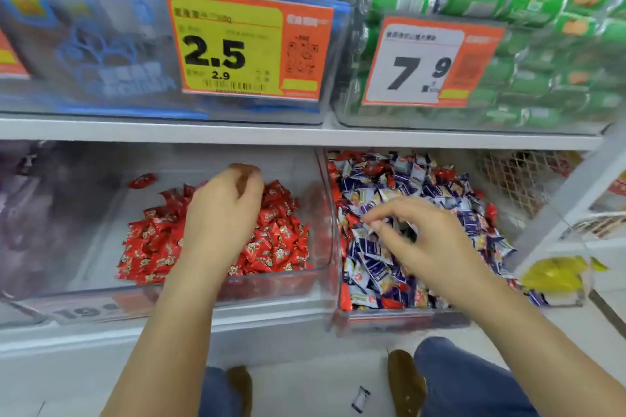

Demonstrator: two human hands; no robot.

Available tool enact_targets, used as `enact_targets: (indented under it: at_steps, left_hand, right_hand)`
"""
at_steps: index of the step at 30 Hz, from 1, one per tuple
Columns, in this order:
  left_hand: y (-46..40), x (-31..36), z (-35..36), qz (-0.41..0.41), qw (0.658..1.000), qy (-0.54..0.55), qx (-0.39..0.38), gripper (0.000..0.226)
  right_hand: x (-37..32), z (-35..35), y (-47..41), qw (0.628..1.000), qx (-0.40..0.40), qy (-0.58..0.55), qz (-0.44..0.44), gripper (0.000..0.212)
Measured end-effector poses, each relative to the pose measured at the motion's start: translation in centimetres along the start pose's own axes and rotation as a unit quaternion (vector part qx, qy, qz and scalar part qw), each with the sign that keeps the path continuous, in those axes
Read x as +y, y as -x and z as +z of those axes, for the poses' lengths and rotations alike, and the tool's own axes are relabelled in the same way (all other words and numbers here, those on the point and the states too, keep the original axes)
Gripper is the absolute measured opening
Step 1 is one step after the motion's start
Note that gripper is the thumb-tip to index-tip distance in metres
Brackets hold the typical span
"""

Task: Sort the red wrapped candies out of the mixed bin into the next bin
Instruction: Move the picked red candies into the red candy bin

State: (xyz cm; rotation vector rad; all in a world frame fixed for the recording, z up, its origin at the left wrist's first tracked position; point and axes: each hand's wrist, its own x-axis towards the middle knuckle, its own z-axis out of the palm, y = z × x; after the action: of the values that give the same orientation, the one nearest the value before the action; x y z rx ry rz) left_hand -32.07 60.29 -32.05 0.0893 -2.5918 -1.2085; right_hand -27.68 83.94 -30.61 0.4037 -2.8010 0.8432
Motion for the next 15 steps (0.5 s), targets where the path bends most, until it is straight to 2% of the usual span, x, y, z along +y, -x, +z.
enact_targets:
  at_steps: [3,6,10,12,15]
  left_hand:
    - [1.4,2.8,3.9,0.036,0.993,-0.031,-0.109,0.05]
    - [2.1,4.1,6.2,0.043,0.976,-0.07,-0.202,0.058]
    - [1.7,3.9,6.4,0.054,0.968,-0.077,-0.234,0.049]
    - [1.6,3.9,6.3,0.059,0.968,-0.066,-0.236,0.041]
    - [1.5,3.7,6.3,0.064,0.968,-0.073,-0.229,0.046]
  right_hand:
    - [2.6,-1.1,1.2,0.998,0.007,0.049,0.027,0.016]
    - [3.2,-1.4,0.0,0.998,0.004,0.063,0.024,0.021]
    - [2.2,-0.4,-5.5,0.995,-0.027,0.093,0.019,0.034]
    - [1.5,0.9,-8.9,0.99,-0.084,0.112,0.024,0.036]
    - [0.9,2.9,-12.5,0.978,-0.182,0.092,0.033,0.035]
